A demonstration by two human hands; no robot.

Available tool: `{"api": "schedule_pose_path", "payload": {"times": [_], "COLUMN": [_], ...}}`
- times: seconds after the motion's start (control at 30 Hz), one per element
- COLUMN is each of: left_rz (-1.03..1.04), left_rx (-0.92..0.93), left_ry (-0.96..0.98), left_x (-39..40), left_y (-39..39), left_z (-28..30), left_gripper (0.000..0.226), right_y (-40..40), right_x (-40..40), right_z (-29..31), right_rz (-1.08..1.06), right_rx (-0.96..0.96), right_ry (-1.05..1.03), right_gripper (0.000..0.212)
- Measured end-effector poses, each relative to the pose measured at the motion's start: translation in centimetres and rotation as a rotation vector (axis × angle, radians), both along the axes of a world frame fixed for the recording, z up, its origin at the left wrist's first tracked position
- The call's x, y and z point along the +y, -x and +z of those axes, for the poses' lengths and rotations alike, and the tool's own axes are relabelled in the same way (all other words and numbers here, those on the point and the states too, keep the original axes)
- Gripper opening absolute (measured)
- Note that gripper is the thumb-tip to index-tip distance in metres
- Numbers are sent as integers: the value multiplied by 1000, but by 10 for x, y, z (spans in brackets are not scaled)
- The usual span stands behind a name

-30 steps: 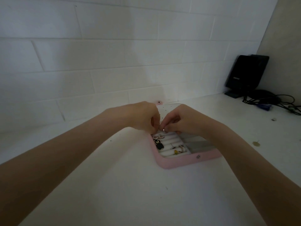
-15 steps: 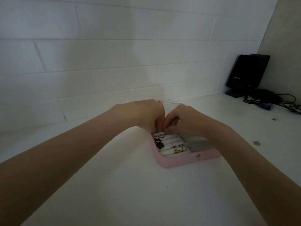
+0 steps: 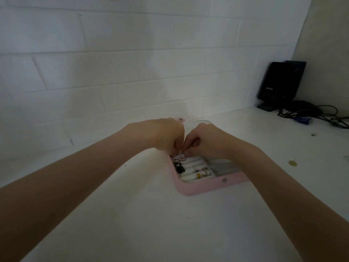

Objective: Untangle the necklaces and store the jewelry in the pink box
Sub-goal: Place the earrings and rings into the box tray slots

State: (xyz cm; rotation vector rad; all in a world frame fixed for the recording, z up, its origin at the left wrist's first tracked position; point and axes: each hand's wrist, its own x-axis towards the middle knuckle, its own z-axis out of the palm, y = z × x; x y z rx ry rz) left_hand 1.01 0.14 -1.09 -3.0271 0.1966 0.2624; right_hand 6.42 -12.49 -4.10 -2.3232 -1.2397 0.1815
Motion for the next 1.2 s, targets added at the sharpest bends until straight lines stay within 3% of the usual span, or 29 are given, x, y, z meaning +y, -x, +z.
{"api": "schedule_pose_path", "payload": {"times": [0.1, 0.2, 0.37, 0.47, 0.7, 1.07, 1.2], "left_rz": [-39, 38, 303, 387, 356, 349, 351], "left_rx": [73, 123, -36, -73, -57, -66, -59], "left_ry": [110, 466, 1060, 1278, 1227, 1244, 1236], "left_x": [15, 29, 45, 44, 45, 50, 50], "left_y": [-4, -3, 14, 21, 27, 28, 28], "left_z": [4, 0, -23, -29, -26, -19, -20], "left_gripper": [12, 7, 7, 6, 9, 8, 8], "right_y": [-3, -6, -5, 1, 11, 20, 20], "right_x": [-3, -5, -2, 3, 22, 33, 31], "right_z": [-1, -3, -1, 2, 13, 12, 10], "right_rz": [-12, -29, -49, -48, -77, -169, -184], "right_rx": [68, 144, 167, 197, 127, 13, 32], "right_ry": [-66, -120, -112, -87, 75, 160, 149], "right_gripper": [12, 8, 7, 4, 9, 3, 10]}}
